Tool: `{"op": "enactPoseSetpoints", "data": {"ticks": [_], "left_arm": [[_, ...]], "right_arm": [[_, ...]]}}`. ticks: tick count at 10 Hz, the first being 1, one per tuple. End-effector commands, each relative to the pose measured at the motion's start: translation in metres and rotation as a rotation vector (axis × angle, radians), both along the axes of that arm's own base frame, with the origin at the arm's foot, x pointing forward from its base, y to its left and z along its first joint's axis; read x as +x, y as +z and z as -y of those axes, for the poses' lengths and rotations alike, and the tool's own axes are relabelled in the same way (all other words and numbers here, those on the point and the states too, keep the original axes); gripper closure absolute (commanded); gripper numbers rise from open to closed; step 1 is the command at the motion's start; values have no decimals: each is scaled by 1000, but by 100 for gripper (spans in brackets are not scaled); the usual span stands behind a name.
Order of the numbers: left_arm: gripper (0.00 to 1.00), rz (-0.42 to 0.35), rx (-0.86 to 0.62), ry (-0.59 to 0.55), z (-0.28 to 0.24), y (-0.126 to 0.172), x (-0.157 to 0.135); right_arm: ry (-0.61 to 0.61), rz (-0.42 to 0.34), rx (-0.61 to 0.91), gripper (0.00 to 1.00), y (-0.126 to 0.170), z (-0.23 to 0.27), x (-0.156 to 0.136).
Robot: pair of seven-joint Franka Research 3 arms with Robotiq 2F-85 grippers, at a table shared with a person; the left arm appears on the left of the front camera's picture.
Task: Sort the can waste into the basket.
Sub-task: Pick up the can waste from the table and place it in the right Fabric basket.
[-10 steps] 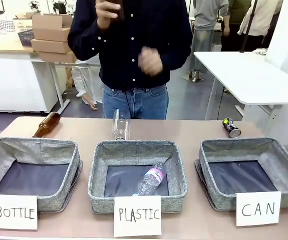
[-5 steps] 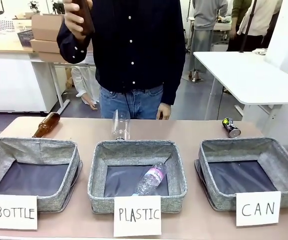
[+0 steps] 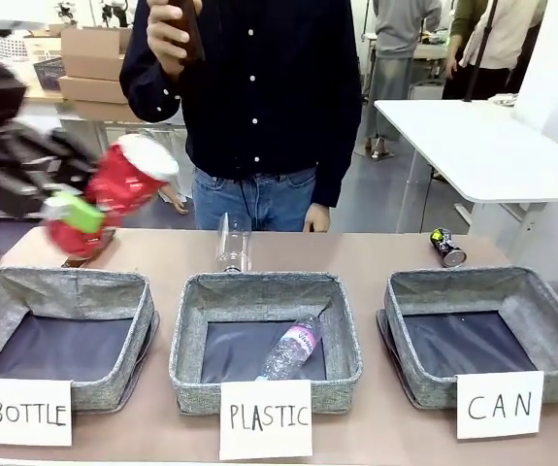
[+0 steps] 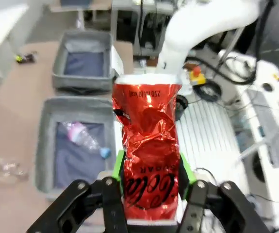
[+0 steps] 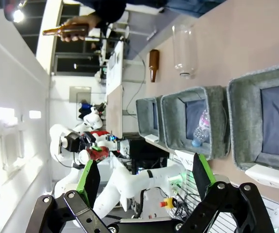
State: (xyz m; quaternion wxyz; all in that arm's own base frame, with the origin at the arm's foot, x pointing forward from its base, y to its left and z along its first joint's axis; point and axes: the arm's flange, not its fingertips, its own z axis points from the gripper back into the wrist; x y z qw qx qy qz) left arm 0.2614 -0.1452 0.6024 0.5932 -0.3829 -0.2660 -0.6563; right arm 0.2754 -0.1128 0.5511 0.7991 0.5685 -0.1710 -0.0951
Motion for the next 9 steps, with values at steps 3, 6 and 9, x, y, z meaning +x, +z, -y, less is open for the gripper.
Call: {"op": "enactPoseSetpoints", "data": {"ticks": [3, 6, 9], "left_arm": [[52, 229, 60, -139, 166, 0, -7], [52, 427, 13, -307, 320, -14, -41], [52, 585, -2, -331, 401, -60, -49]], "right_arm": [[-117, 28, 76, 0, 5, 74, -46], [-241, 37, 119, 0, -3, 142, -100], [-227, 78, 168, 0, -7, 173, -143]]}}
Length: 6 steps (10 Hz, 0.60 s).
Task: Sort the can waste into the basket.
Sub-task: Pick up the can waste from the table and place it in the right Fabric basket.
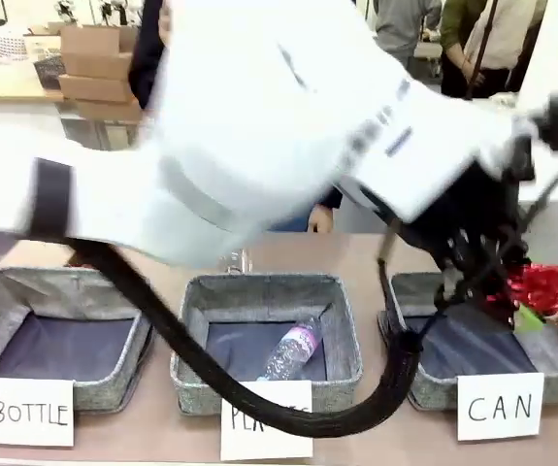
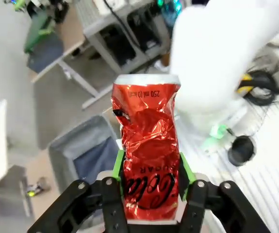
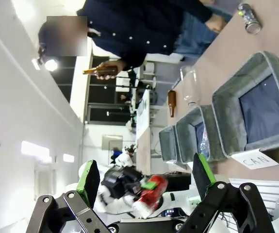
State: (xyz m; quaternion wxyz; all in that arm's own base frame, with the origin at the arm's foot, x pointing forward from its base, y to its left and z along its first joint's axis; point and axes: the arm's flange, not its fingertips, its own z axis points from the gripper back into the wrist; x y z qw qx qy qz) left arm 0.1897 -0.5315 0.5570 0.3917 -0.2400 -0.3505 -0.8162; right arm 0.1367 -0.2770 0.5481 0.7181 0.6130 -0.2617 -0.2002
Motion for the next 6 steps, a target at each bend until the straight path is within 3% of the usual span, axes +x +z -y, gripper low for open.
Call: {"op": "enactPoseSetpoints", "data": {"ticks": [1, 2, 4, 5, 6], "left_arm": [[52, 47, 73, 31, 25, -45, 37], [52, 0, 0, 0, 0, 0, 0], [52, 0, 0, 0, 0, 0, 0], [52, 24, 24, 5, 15, -32, 16], [52, 133, -51, 126, 35, -51, 30]], "right_arm": [[60, 41, 1, 0, -9, 9, -13], [0, 0, 0, 0, 0, 0, 0], [0, 0, 0, 0, 0, 0, 0], [0, 0, 0, 0, 0, 0, 0], [0, 0, 0, 0, 0, 0, 0]]}}
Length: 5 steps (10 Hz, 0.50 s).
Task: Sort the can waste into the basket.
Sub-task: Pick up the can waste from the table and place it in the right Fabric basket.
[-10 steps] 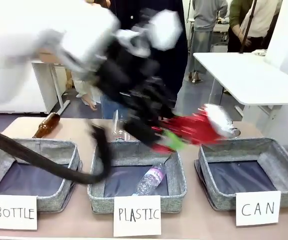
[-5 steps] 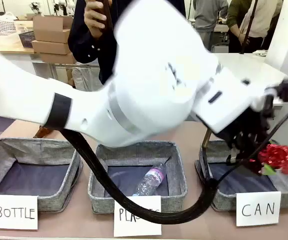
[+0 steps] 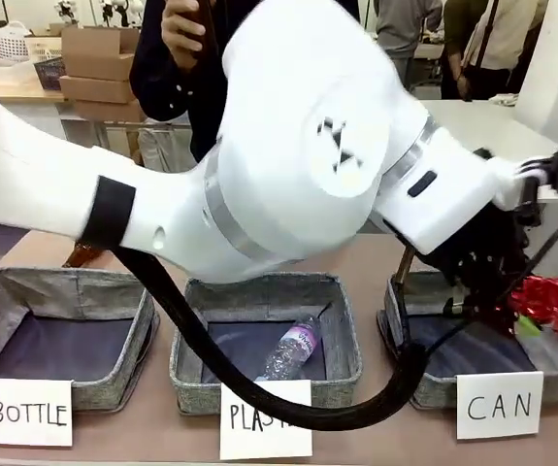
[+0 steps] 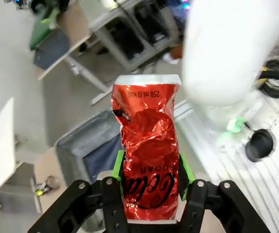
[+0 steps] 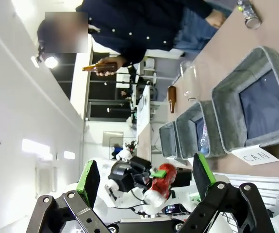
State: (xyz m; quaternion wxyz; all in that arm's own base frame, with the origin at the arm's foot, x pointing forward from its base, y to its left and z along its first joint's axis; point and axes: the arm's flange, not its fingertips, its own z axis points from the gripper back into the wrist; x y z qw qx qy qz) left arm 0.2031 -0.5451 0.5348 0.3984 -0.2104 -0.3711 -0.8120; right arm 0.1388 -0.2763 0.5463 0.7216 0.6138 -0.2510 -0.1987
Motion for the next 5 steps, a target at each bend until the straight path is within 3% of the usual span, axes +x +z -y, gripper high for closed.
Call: {"op": "enactPoseSetpoints", "data": {"ticks": [1, 3, 5], "left_arm": [[52, 174, -84, 138, 44, -51, 29], [52, 249, -87, 175, 76, -89, 44], [52, 214, 31, 174, 86, -110, 46]], "right_arm": [[-17, 15, 0, 0, 2, 1, -2], [-17, 15, 0, 0, 2, 1, -2], [-17, 15, 0, 0, 2, 1, -2]]}}
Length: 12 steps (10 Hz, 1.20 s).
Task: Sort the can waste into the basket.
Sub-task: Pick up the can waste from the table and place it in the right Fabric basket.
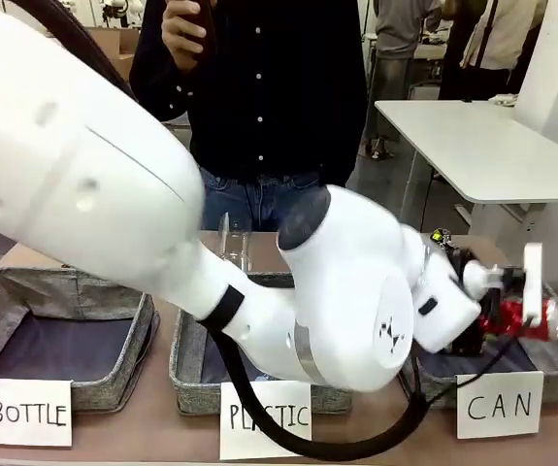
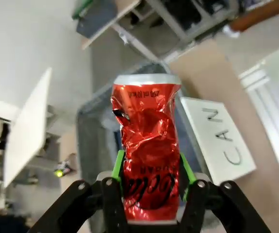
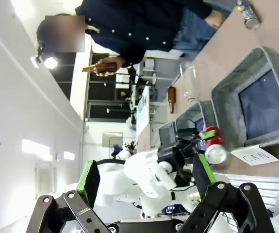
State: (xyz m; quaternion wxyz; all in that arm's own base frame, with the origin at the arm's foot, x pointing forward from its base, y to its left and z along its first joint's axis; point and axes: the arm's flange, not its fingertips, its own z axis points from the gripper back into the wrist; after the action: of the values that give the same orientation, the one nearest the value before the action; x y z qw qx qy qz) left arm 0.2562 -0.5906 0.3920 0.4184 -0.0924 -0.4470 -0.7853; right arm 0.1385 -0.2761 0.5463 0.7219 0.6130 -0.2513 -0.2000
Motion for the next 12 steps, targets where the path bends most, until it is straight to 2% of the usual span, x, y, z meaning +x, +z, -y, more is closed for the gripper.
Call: {"op": "enactPoseSetpoints", "data": {"ticks": [1, 4, 5, 6, 12], "left_arm": [[52, -41, 123, 13, 39, 27, -5], [52, -76, 183, 30, 36, 20, -1], [46, -82, 185, 34, 36, 17, 0], [0, -83, 185, 31, 35, 18, 1], [0, -108, 175, 84, 24, 32, 16]], "right_arm": [[-14, 17, 1, 0, 2, 1, -2], [-14, 17, 1, 0, 2, 1, -2], [-14, 17, 1, 0, 2, 1, -2], [-14, 17, 1, 0, 2, 1, -2], [-14, 17, 1, 0, 2, 1, -2]]}}
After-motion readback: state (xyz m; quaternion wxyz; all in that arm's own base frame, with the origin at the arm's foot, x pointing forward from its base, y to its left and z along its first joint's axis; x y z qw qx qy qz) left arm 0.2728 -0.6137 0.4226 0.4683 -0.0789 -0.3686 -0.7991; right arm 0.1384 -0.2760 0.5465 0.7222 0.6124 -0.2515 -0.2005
